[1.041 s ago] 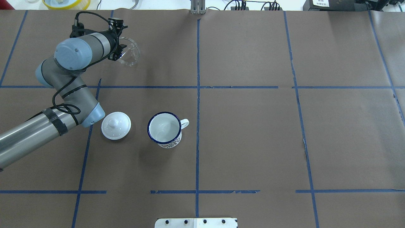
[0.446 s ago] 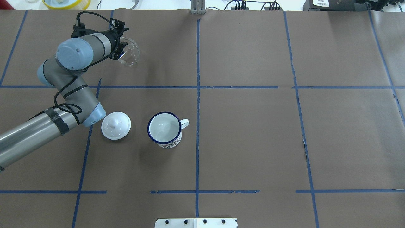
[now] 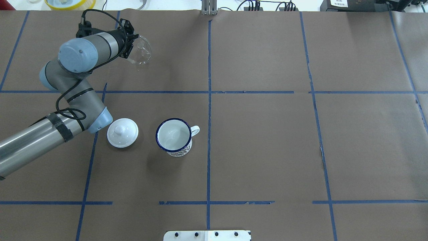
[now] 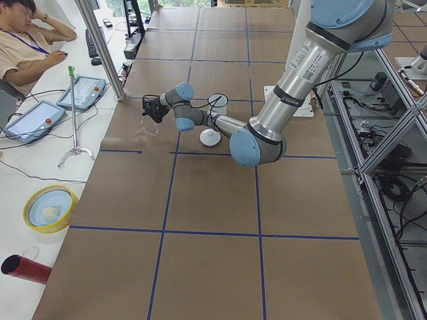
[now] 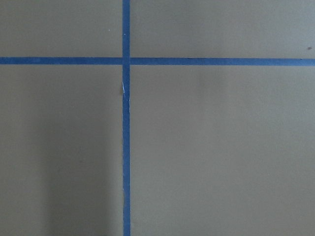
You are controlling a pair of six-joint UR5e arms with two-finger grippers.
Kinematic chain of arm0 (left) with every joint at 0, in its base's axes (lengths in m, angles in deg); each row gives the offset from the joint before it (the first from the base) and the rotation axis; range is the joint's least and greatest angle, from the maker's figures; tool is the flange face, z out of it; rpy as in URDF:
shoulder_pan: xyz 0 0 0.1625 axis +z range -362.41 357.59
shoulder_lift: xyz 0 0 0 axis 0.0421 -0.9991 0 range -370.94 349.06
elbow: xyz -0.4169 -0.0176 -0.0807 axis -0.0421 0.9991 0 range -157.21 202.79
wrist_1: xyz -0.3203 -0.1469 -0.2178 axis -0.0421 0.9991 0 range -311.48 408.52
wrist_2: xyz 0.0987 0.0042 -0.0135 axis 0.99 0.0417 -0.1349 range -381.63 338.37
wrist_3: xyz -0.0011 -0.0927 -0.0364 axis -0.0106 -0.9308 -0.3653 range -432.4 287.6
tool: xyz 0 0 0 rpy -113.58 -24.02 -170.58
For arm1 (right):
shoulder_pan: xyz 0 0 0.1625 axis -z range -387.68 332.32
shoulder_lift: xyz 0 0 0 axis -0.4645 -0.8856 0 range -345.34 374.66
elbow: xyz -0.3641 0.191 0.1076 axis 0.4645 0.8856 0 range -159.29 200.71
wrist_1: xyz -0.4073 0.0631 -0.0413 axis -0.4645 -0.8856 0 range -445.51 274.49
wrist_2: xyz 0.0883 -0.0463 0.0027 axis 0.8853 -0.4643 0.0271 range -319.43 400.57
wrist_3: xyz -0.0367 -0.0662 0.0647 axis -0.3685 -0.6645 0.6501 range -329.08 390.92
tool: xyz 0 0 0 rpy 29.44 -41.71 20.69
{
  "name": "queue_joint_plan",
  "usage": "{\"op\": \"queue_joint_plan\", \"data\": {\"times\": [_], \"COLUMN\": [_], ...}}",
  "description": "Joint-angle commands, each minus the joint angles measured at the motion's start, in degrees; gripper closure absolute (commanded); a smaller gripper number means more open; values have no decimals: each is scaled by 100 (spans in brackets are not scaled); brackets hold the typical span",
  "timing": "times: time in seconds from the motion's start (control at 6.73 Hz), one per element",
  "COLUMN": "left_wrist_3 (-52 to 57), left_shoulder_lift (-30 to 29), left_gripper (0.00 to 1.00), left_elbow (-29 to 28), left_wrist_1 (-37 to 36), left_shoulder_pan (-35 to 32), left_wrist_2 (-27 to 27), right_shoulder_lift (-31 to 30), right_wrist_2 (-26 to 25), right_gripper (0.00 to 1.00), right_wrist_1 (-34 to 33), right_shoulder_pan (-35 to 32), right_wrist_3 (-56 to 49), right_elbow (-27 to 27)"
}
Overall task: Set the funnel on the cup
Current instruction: 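Grasp the glass funnel's rim with the left gripper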
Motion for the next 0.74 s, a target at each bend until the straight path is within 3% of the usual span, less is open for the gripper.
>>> {"op": "queue_joint_plan", "data": {"times": [0.0,0.15,0.3,0.45,0.59], "left_wrist_3": [75,137,-72,-674,-1315], "left_shoulder_lift": [62,80,46,-51,-234], "left_gripper": [100,96,41,25,23], "left_elbow": [346,337,311,311,241], "left_wrist_1": [-38,-46,-368,-894,-1169], "left_shoulder_pan": [-62,-62,-45,-27,-18], "left_wrist_2": [-19,-10,-10,-1,7], "right_shoulder_lift": [0,0,0,0,0], "right_wrist_2": [0,0,0,0,0], "right_gripper": [0,0,0,0,0], "right_wrist_1": [0,0,0,0,0], "right_shoulder_pan": [0,0,0,0,0], "right_wrist_3": [0,0,0,0,0], "right_elbow": [0,0,0,0,0]}}
